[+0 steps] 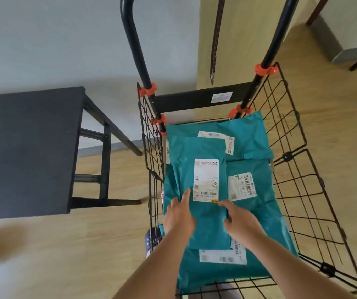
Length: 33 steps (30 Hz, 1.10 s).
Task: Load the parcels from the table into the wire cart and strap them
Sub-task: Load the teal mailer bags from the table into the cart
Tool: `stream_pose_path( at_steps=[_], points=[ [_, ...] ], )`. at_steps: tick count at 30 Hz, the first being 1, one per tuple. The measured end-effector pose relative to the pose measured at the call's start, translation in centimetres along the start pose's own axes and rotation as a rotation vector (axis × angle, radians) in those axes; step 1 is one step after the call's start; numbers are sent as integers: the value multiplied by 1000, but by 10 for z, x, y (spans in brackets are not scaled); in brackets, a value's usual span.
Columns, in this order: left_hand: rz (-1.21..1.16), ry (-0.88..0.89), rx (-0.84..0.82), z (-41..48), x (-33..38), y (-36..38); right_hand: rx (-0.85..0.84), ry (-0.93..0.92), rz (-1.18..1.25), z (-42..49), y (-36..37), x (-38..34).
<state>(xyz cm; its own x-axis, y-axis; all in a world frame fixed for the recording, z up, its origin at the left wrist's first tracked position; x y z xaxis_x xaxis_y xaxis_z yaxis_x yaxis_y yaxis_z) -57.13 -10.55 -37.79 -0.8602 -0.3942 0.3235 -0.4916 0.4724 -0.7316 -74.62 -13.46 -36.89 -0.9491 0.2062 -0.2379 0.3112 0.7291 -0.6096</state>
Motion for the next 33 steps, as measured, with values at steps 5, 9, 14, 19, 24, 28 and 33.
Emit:
stream_pose_path(
  at_steps=[5,9,14,19,24,28,33],
  points=[
    [-35,-41,-166,3,6,-4,6,-2,-31,7,-7,-1],
    [-35,-58,-206,5,10,-18,24,13,-64,7,-10,-5],
    [-17,-28,-162,-7,13,-28,95,-5,-77,4,-23,-16],
    [-9,-19,-124,-29,14,-40,134,-45,-53,-4,-33,-29],
    [-16,14,-27,-45,9,-63,140,-106,-52,-20,-35,-49],
    [-54,13,4,-58,8,-73,159,-133,-82,-32,-33,-55],
    [-64,51,41,-72,3,-79,225,-146,-111,-45,-37,-65]
  ],
)
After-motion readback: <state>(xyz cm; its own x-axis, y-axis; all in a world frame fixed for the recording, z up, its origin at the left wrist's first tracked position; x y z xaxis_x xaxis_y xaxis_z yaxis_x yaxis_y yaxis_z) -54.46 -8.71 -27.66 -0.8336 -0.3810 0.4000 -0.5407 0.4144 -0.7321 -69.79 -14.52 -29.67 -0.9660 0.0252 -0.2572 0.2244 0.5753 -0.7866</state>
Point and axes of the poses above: each hand's wrist, its own z-axis towards the middle knuckle, its own y-axis out of the palm, x = y × z, the point moved 1 cm from there along z, towards the middle knuckle, and after that the axes turned 9 degrees about y, right-handed, at the moved point
